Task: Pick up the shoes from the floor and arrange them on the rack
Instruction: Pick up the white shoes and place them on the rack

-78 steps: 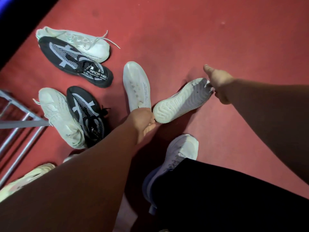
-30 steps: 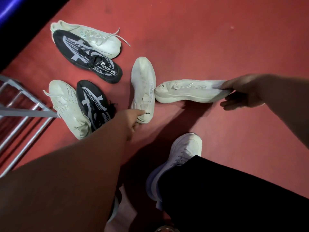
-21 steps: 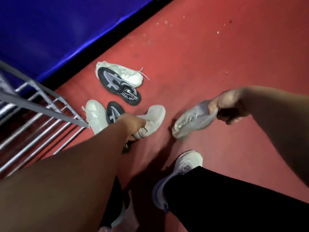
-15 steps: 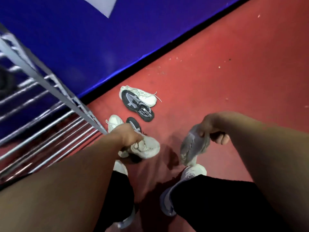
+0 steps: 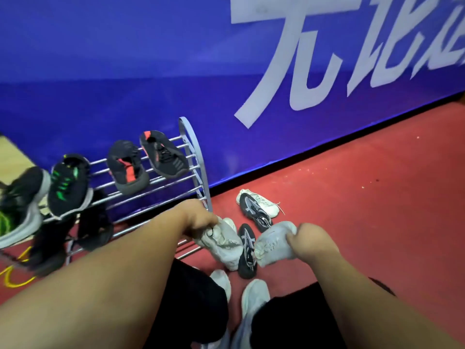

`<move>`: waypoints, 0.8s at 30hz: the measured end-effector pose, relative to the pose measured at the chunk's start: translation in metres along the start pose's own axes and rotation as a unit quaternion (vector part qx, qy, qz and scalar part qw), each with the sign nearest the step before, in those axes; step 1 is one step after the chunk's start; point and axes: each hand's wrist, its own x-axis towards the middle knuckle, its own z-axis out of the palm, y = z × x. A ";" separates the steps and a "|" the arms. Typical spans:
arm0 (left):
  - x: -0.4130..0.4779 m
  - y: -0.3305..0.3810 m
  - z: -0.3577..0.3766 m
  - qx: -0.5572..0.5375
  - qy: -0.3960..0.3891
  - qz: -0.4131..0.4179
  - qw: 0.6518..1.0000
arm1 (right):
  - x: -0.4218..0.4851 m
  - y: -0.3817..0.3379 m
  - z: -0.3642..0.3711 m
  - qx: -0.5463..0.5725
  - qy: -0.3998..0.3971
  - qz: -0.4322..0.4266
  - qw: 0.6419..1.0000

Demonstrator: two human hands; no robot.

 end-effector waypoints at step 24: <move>-0.122 -0.178 -0.076 -0.134 -0.096 -0.294 0.942 | -0.032 -0.171 0.026 0.559 -0.093 0.004 0.824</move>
